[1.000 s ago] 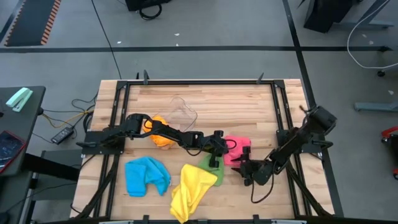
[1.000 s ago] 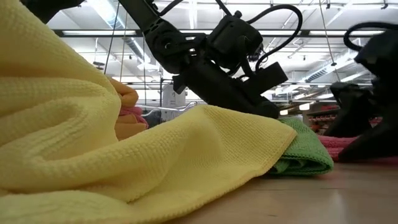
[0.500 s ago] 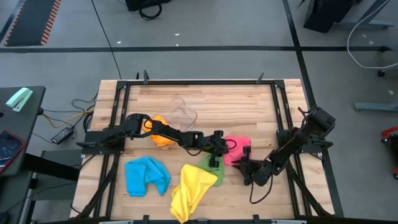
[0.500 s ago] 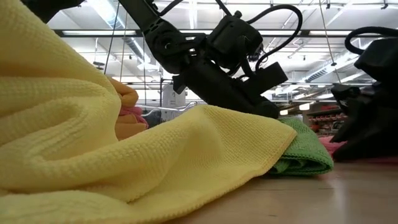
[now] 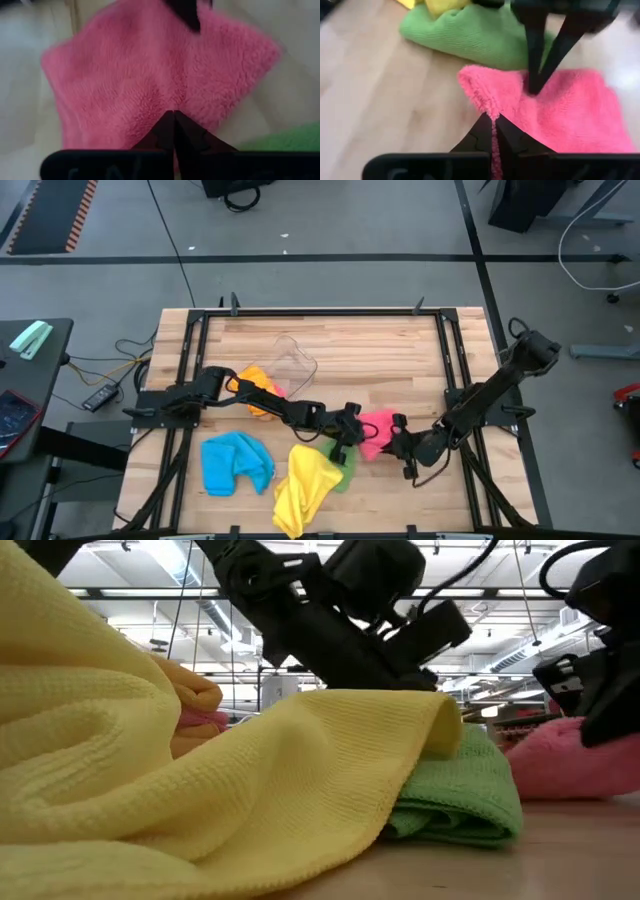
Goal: Fold microfiber towels
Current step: Fold the pink microfiber towel
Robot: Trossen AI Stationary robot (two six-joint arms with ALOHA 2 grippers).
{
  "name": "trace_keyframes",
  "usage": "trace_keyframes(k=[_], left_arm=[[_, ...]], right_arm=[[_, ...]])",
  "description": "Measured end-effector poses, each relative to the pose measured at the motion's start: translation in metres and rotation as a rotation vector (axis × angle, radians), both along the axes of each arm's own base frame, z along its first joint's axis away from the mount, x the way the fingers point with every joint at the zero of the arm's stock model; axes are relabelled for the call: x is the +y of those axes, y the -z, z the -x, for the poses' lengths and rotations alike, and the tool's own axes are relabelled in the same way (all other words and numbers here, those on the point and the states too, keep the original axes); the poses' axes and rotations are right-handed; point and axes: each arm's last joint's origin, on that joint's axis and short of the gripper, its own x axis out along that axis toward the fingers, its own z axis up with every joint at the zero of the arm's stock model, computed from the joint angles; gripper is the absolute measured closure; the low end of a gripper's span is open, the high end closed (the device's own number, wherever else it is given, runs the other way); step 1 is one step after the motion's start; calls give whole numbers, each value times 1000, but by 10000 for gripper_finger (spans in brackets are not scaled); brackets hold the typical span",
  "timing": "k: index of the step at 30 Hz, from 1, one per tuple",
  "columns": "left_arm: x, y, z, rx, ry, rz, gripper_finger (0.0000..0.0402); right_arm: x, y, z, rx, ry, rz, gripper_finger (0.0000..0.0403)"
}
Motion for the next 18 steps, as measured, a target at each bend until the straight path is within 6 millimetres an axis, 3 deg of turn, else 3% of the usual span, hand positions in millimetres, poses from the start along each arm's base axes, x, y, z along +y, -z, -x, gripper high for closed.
trace_keyframes(k=[6,18], left_arm=[[-5,0,5,27,-10,-44,373],[-12,12,6,30,-3,-37,388]], right_arm=[[-5,-9,-3,28,-5,-156,394],[-28,-6,-17,80,43,-190,395]])
